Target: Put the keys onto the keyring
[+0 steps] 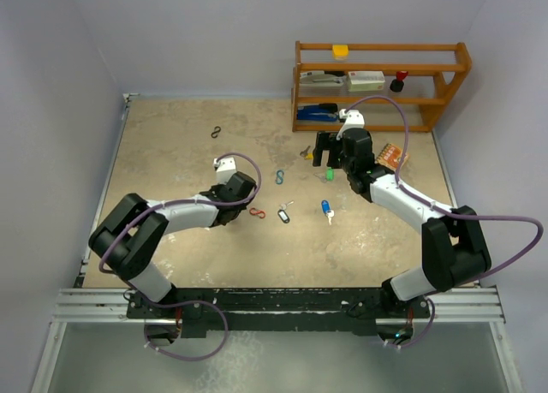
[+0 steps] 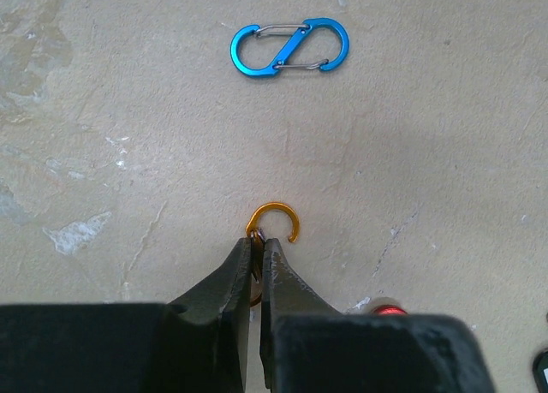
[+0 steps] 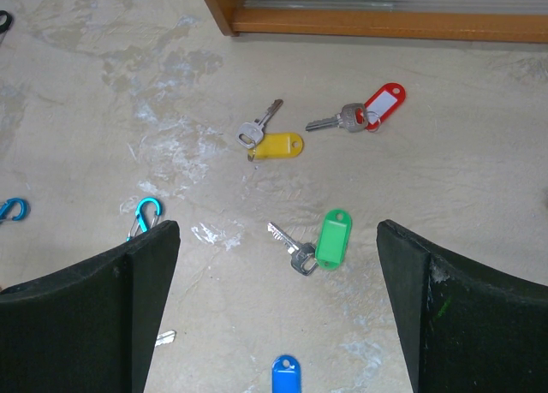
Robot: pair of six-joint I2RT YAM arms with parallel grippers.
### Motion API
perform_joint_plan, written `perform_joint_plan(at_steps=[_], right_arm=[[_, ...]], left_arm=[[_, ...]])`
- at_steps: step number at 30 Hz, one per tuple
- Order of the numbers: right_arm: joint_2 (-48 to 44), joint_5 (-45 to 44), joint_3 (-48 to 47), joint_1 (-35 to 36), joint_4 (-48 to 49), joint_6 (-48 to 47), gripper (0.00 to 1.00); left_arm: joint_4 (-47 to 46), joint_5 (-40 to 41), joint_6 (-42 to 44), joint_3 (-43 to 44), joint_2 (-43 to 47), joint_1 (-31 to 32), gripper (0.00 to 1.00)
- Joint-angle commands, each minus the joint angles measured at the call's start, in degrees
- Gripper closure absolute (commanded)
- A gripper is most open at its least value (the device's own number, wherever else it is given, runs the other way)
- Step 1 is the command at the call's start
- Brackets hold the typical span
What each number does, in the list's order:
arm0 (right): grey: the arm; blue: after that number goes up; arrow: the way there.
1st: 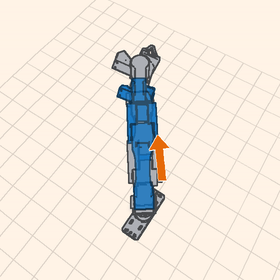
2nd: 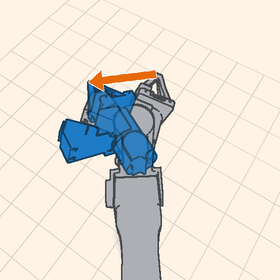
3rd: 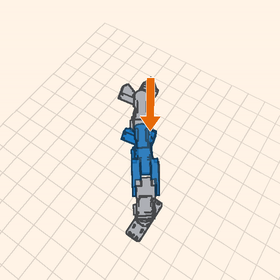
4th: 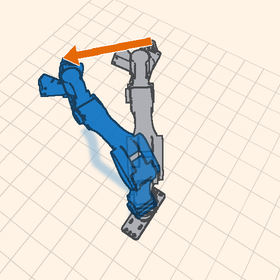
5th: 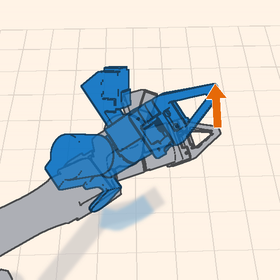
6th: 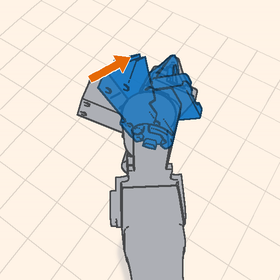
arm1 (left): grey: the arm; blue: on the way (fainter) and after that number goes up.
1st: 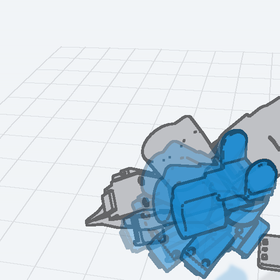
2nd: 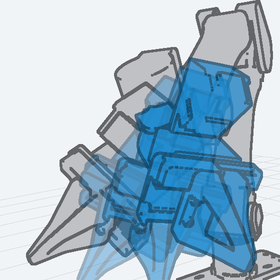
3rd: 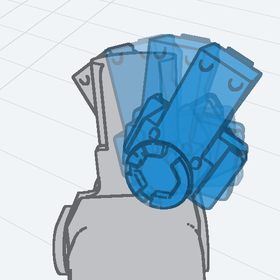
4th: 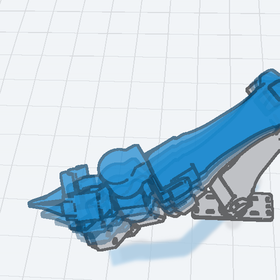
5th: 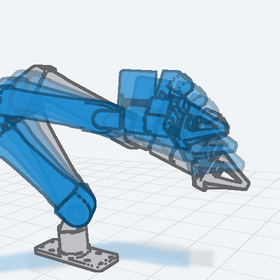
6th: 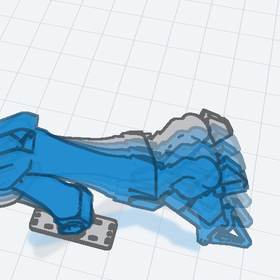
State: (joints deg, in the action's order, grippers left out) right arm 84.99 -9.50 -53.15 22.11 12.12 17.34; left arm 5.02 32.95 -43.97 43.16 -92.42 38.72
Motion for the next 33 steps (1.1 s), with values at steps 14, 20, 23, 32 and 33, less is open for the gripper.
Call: perform_joint_plan(at_steps=[14, 20, 23, 32, 33], right_arm=[[3.0, -4.43, -5.37, -0.09, -6.75, -0.74, 0.0], [9.15, -0.73, -10.31, -0.13, -13.87, -1.43, 0.03], [9.68, -1.39, -9.73, -0.33, -13.93, -1.18, 0.05], [14.89, 0.64, -12.08, -1.28, -16.88, -1.79, 0.34], [15.32, 1.01, -12.3, -1.28, -17.02, -2.07, 0.36]], left_arm=[[2.37, 2.54, 8.38, 9.29, 7.03, 0.14, 1.0], [-3.44, -5.64, 11.59, 15.62, 4.92, -2.59, 1.0], [-4.83, -9.3, 12.71, 17.91, 3.23, -3.64, 1.0], [-5.1, -14.11, 13.61, 19.99, -0.62, -3.7, 1.0], [-5.1, -13.83, 13.65, 19.9, -0.58, -3.66, 1.0]])
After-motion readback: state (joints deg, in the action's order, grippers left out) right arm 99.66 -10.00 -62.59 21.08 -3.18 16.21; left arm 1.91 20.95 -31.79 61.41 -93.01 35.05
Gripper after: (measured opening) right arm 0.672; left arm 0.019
